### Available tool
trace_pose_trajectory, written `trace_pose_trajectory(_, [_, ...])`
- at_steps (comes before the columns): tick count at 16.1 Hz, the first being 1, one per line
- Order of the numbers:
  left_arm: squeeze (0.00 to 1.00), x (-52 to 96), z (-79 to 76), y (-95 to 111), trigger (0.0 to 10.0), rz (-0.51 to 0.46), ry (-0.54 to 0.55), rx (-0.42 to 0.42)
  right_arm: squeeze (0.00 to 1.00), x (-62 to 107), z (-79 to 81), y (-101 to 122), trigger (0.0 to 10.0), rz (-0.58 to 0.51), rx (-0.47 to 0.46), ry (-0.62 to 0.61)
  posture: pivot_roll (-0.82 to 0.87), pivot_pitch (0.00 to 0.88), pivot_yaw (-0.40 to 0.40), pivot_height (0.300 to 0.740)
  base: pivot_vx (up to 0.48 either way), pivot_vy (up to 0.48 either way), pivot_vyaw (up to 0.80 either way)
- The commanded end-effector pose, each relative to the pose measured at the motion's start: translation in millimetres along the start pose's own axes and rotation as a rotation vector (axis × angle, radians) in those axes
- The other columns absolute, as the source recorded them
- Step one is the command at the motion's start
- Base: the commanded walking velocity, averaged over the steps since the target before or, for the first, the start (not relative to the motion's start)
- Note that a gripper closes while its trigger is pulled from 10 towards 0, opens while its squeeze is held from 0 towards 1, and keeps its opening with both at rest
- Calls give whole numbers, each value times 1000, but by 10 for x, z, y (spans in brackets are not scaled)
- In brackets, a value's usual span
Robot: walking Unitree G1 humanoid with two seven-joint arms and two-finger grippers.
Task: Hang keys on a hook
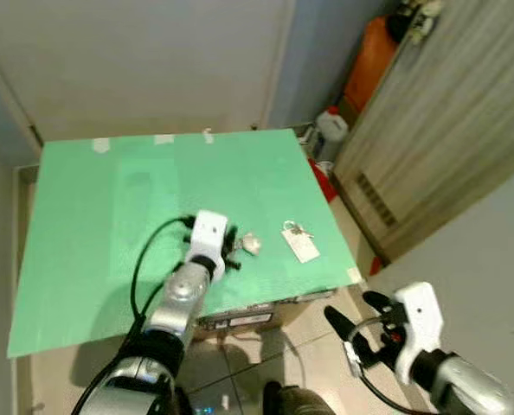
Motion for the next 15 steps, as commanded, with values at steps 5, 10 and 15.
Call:
trace_pose_trajectory(5, [0,85,-45,199,9608,-57,-58,-68,0,-267,22,19,10000,-45,0,1,-147,108,-85,740,0,0,0])
trace_pose_trajectory(10, [1000,38,72,155,10000,-22,-58,-235,0,-289,101,38,10000,-65,28,38,-160,86,-63,740,0,0,0])
trace_pose_trajectory(15, [1000,-66,125,-31,10000,105,-76,-259,0,-166,-9,7,10000,-67,26,-3,-209,85,-51,740,0,0,0])
Point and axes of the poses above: a point about 5 cm out from each wrist's last joint towards the gripper, its own x axis pointing back from the gripper into the wrist, its own y axis along the axis of the wrist's last joint, z = x × y, the point moved 4 cm from there along -x, pointing out of the wrist towards the gripper, and after that the axes turned 2 degrees about x, right-handed, at the moved point
